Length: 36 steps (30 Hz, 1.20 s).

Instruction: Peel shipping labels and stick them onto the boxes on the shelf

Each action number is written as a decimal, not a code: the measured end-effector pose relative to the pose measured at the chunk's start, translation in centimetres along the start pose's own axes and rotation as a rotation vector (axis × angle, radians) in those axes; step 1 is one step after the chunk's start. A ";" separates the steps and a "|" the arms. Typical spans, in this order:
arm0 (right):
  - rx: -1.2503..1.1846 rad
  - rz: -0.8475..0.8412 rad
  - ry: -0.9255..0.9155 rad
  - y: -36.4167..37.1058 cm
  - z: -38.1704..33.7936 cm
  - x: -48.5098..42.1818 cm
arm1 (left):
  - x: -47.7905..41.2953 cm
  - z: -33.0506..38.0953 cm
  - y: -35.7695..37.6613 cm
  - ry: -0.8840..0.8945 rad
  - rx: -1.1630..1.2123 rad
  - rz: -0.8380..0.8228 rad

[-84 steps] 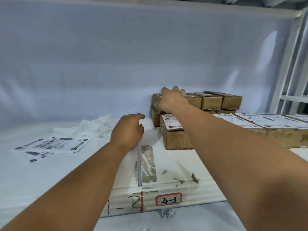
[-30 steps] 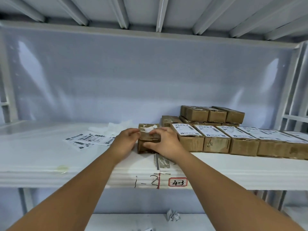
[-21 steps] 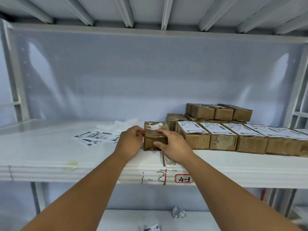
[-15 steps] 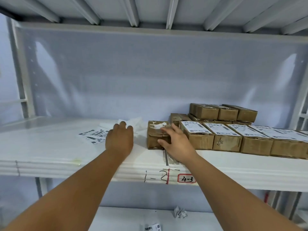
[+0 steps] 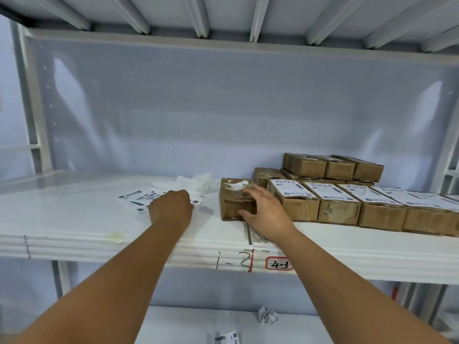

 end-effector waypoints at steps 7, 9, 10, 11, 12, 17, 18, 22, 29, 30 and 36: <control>0.006 0.005 0.004 0.0 0.0 0.1 | -1.2 -0.3 1.2 0.268 0.277 -0.128; 0.006 0.003 0.004 0.0 0.0 0.1 | -1.6 -0.6 1.5 0.266 0.301 -0.167; 0.007 0.003 0.004 0.0 0.0 0.1 | -1.7 -0.6 1.6 0.269 0.321 -0.168; 0.007 0.003 0.005 0.0 0.0 0.1 | -1.8 -0.6 1.6 0.271 0.338 -0.159; 0.007 0.002 0.007 0.0 0.0 0.1 | -1.7 -0.6 1.6 0.269 0.339 -0.136; 0.002 0.006 0.012 0.0 0.1 0.1 | -0.6 -0.1 0.9 0.223 0.185 0.078; 0.002 0.005 0.012 0.0 0.1 0.1 | -0.4 -0.2 0.8 0.210 0.166 0.106; -0.003 0.003 0.011 0.0 0.1 0.2 | 0.0 -0.3 0.6 0.153 0.165 0.234; 0.008 0.081 -0.093 -0.4 -0.8 0.5 | 1.2 -0.1 -1.2 0.375 0.906 0.402; 0.005 0.114 -0.119 -0.6 -1.1 0.6 | 1.3 0.3 -1.4 0.371 0.970 0.368; -0.294 0.252 -0.142 -2.0 -2.2 -0.5 | 0.1 4.4 -3.4 0.476 1.388 0.137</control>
Point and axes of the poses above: each hand's wrist, its own x-axis away from the middle knuckle, its own y-axis out of the palm, z = x × y, the point moved 2 cm from there along -x, towards the middle knuckle, and after that the axes turned 15 degrees about -z, right-handed, at the moved point
